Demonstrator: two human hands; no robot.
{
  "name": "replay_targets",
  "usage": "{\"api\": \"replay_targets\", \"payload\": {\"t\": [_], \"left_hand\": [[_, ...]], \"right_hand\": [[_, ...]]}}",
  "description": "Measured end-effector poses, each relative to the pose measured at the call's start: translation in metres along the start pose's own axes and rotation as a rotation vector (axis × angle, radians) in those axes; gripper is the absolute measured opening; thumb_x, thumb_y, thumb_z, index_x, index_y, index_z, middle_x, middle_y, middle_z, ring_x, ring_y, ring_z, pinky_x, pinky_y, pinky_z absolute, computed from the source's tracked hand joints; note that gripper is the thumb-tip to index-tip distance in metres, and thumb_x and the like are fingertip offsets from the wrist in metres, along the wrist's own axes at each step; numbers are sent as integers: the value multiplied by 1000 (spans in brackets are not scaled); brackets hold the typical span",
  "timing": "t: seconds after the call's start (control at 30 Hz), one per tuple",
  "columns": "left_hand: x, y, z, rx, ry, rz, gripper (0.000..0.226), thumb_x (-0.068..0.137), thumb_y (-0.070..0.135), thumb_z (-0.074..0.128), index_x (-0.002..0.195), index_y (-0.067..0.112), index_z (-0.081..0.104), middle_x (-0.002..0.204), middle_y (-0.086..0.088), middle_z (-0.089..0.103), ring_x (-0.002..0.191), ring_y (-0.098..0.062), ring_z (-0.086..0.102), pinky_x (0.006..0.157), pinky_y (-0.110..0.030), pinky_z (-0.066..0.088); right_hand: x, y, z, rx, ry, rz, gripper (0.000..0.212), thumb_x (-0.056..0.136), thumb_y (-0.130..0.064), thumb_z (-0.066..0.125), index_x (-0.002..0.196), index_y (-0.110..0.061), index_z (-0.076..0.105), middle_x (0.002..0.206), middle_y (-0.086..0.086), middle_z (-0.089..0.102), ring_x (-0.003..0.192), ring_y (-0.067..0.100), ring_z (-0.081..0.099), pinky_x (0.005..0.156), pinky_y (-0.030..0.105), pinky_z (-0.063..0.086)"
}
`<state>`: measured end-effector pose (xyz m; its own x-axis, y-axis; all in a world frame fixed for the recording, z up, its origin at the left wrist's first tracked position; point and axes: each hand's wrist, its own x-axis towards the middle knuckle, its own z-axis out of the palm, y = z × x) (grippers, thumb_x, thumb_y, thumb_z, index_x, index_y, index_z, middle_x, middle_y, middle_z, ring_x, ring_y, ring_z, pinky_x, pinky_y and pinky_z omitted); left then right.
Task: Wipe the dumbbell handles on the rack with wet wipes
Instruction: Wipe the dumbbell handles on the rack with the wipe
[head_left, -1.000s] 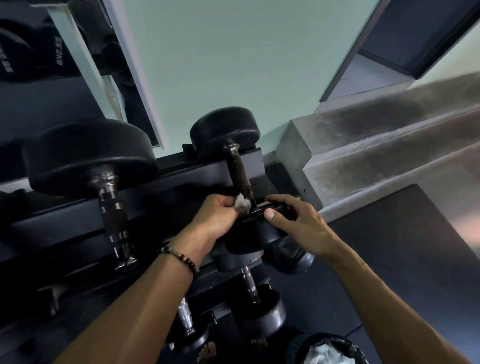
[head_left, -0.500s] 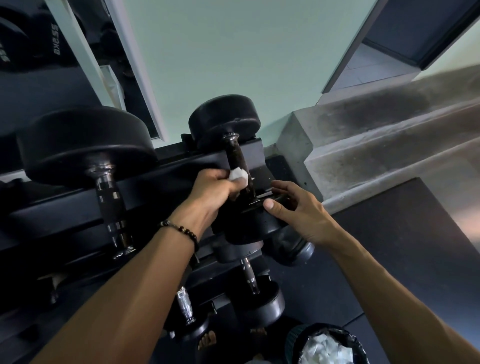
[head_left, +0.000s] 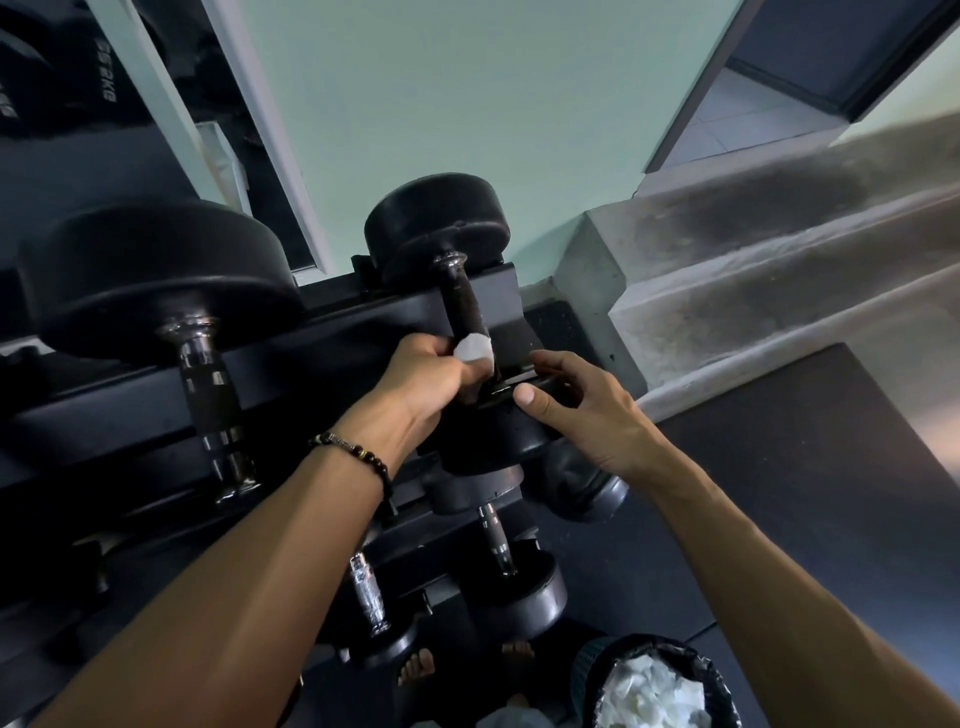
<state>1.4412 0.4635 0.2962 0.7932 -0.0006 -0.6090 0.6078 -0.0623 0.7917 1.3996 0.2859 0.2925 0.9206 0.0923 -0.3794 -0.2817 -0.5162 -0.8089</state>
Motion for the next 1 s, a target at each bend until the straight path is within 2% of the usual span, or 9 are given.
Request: {"api": "replay_targets", "payload": {"t": [0.2, 0.33, 0.4, 0.5, 0.67, 0.73, 0.87, 0.93, 1.0], "left_hand": [[7, -5, -5, 127, 65, 38, 31, 74, 22, 84, 98, 10, 69, 93, -8, 73, 85, -22, 71, 83, -38, 58], [-4, -13, 0, 210, 272, 90, 30, 65, 38, 89, 65, 24, 62, 69, 10, 65, 66, -3, 62, 65, -22, 51], [-4, -13, 2, 215, 289, 86, 30, 66, 39, 89, 61, 26, 62, 66, 9, 65, 65, -4, 62, 62, -22, 50], [-1, -8, 6, 20, 242, 36, 27, 71, 24, 87, 70, 24, 60, 76, 1, 68, 69, -11, 65, 64, -24, 51], [13, 5, 0, -279, 183, 1, 35, 74, 12, 84, 104, 3, 67, 93, -12, 73, 77, -24, 73, 68, -32, 60], [13, 0, -2, -316, 141, -20, 25, 79, 9, 79, 100, 3, 67, 88, -14, 74, 72, -23, 74, 65, -31, 60], [8, -1, -3, -311, 97, -55, 23, 79, 7, 79, 98, -1, 69, 96, -21, 73, 87, -37, 72, 86, -51, 58], [23, 14, -6, -478, 146, -3, 20, 78, 0, 77, 96, -4, 69, 96, -23, 72, 85, -38, 72, 82, -54, 58], [32, 30, -8, -556, 190, 23, 19, 80, -4, 75, 99, -3, 69, 97, -20, 73, 83, -31, 74, 75, -46, 61]], "right_hand": [[0, -4, -2, -18, -26, 7, 83, 70, -68, 63, 142, -28, 48, 127, -13, 56, 119, 4, 49, 87, 13, 35], [-2, -5, -2, -9, -17, 0, 86, 68, -68, 63, 142, -26, 49, 125, -12, 56, 119, 4, 50, 87, 11, 35], [-2, -4, -1, 4, -19, -3, 87, 67, -68, 63, 141, -25, 50, 124, -13, 57, 119, 4, 50, 87, 9, 35], [-1, -2, -1, 26, -15, -6, 86, 67, -68, 64, 141, -25, 50, 127, -12, 58, 121, 4, 51, 95, 17, 38], [0, -1, -2, 9, -28, -6, 86, 67, -70, 64, 140, -28, 50, 122, -16, 58, 117, 1, 52, 99, 23, 39], [0, 1, -1, 4, -15, -10, 85, 67, -72, 64, 139, -29, 51, 124, -14, 59, 118, 2, 52, 101, 25, 40], [1, 3, -1, -16, -9, 2, 89, 63, -80, 63, 138, -33, 52, 127, -14, 57, 122, 5, 51, 107, 31, 40], [3, 5, -3, -33, -24, -1, 96, 59, -88, 61, 138, -35, 51, 130, -15, 57, 124, 4, 50, 110, 34, 40], [5, 7, -3, -32, -28, -6, 100, 55, -91, 60, 138, -36, 50, 133, -14, 56, 126, 3, 49, 112, 36, 39]]}}
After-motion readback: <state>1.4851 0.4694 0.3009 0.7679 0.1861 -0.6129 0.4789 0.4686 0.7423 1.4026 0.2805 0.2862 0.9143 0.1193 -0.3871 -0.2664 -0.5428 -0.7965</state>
